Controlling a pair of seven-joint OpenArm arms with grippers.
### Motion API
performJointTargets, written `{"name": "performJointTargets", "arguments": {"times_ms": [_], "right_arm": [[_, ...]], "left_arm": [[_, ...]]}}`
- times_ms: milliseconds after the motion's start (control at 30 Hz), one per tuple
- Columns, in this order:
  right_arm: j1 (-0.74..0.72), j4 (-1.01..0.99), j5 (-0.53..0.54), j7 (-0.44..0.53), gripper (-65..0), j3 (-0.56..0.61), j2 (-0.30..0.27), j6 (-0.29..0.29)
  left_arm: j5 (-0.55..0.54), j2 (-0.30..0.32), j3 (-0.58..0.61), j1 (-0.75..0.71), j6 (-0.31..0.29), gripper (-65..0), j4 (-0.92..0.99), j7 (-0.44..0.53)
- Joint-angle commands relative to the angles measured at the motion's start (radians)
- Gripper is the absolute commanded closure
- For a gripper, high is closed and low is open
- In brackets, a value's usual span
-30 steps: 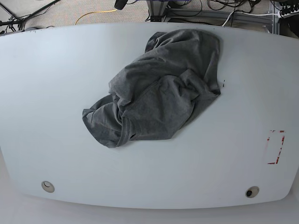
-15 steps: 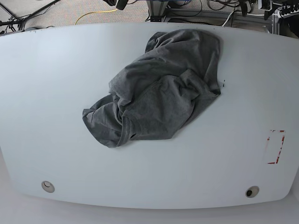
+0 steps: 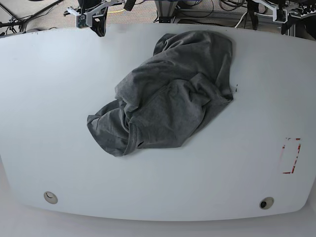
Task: Fold the T-shirt properly
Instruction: 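Lower both grippers onto the grey T-shirt and pinch its edges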
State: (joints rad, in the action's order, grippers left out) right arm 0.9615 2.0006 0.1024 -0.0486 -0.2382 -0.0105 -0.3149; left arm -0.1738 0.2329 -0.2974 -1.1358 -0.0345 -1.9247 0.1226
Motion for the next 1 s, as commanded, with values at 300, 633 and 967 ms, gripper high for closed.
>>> {"name": "performJointTargets", "arguments": {"times_ms": [300, 633, 967], "right_arm": [[-0.152, 0.018, 0.004, -0.112, -0.8, 0.006, -0.07, -0.007], [-0.249, 0.016, 0.006, -0.184, -35.7, 0.024, -0.092, -0.016], [-0.353, 0.018, 0.004, -0.3, -35.7, 0.017, -0.09, -0.085]], "left_arm": [[-0.005, 0.004, 0.157, 0.033, 0.006, -53.6, -0.017, 0.025], [-0.008, 0.0, 0.218, 0.084, 0.011, -60.3, -0.015, 0.025], [-0.019, -0.054, 0.223, 0.265, 0.003, -60.1, -0.015, -0.18]]}}
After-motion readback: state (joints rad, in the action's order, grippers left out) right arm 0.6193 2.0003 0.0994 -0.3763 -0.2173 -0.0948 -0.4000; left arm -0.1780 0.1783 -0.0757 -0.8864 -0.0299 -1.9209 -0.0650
